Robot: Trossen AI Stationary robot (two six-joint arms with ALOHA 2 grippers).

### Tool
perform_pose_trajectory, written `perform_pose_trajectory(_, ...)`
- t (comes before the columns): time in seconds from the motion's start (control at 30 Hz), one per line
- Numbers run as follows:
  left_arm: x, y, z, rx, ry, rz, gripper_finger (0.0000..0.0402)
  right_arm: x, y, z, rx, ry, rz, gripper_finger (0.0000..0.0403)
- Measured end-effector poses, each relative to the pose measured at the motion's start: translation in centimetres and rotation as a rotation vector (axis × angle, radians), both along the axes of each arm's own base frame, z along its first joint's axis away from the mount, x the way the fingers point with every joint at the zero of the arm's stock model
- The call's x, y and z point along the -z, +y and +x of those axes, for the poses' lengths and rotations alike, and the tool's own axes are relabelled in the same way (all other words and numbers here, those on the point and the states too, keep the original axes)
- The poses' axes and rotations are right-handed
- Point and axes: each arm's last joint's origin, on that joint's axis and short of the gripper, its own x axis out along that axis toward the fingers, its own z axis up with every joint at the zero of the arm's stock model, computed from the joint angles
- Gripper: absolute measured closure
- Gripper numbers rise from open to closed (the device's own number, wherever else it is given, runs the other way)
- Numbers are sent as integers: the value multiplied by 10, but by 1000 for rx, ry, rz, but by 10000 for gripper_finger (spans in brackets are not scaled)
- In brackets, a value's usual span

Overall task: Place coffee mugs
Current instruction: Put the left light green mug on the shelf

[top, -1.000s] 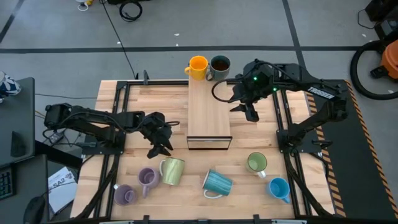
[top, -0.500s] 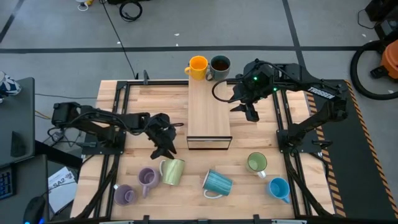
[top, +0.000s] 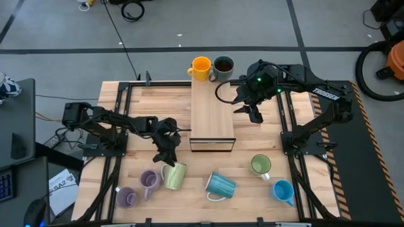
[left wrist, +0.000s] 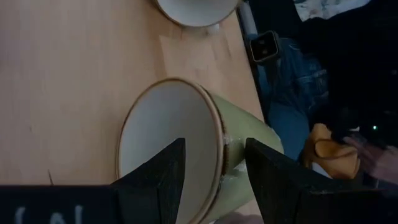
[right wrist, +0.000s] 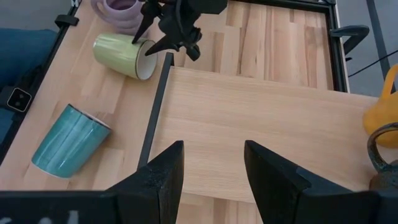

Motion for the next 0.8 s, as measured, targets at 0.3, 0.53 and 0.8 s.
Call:
perform_pose_trajectory(0.3, 1, 0, -1, 18, -4, -7, 230, 0, 0, 0, 0, 0, 0, 229)
perform_pose_trajectory(0.53, 1, -1, -2, 45, -18, 8, 230, 0, 0, 0, 0, 0, 0, 229)
perform_pose_trajectory(0.8, 2, -14, -3, 130, -56, 43, 230, 0, 0, 0, 0, 0, 0, 229)
